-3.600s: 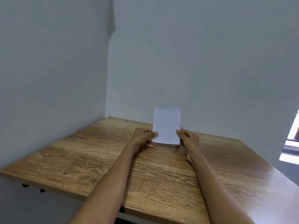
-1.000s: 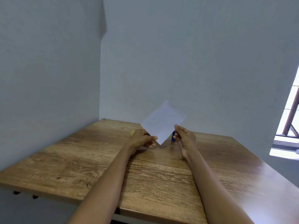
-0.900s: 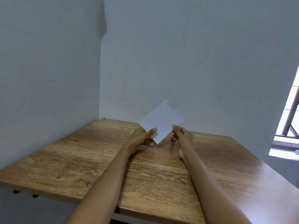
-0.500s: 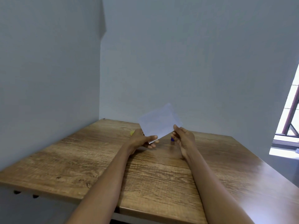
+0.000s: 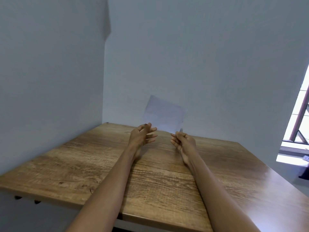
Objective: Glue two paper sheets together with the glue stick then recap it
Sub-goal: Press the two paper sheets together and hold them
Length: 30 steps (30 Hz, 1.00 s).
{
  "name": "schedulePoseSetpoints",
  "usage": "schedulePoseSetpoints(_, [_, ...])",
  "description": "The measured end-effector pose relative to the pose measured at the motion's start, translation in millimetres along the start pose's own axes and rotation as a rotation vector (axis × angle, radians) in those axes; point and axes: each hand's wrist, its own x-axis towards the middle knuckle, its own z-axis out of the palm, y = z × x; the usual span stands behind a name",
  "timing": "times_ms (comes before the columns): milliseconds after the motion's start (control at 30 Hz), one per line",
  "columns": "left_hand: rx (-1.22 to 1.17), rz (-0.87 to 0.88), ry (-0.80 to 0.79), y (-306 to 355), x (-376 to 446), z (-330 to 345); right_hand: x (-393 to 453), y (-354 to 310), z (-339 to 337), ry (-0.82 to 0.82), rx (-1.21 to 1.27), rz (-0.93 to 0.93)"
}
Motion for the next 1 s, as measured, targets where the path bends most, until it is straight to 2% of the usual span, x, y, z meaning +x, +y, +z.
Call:
schedulePoseSetpoints(100, [0.181,-0.034,-0.123,-8.5,-2.5,6.3,-5.1,6.4,10.1,-0.073,-0.014,0.019])
schedulePoseSetpoints(333, [0.249,-0.016,-0.067,-11.3,-0.7,2.8,-11.8,13.5,16.8,-0.202,-0.361,-0.008])
schedulePoseSetpoints(433, [0.372,-0.051,-0.128,-9.7,-3.1,2.0,-8.5,8.6,11.8,-0.143,-0.434,-0.05])
schedulePoseSetpoints(533, [0.428,-0.082,-0.178,-8.1,-4.8,0.7,-4.4,0.5,2.4,-0.063,-0.405,-0.051])
schedulePoseSetpoints(667, [0.473,-0.129,-0.185,-8.8,-4.4,-2.1,1.9,-7.5,-12.2,0.104,-0.164,-0.067])
schedulePoseSetpoints(733, [0.492,-0.146,-0.166,-8.2,-5.0,-3.4,2.8,-8.9,-15.2,0.135,-0.115,-0.073])
schedulePoseSetpoints(833, [0.477,-0.126,-0.158,-6.7,-5.6,-0.9,0.2,-4.2,-9.5,0.023,-0.146,-0.034])
schedulePoseSetpoints(933, [0.472,-0.098,-0.167,-5.9,-6.7,1.2,-4.7,2.0,-0.3,-0.189,-0.339,0.082])
schedulePoseSetpoints(1000, [0.481,-0.112,-0.195,-5.4,-7.7,1.0,-5.5,5.5,2.4,-0.216,-0.427,0.086])
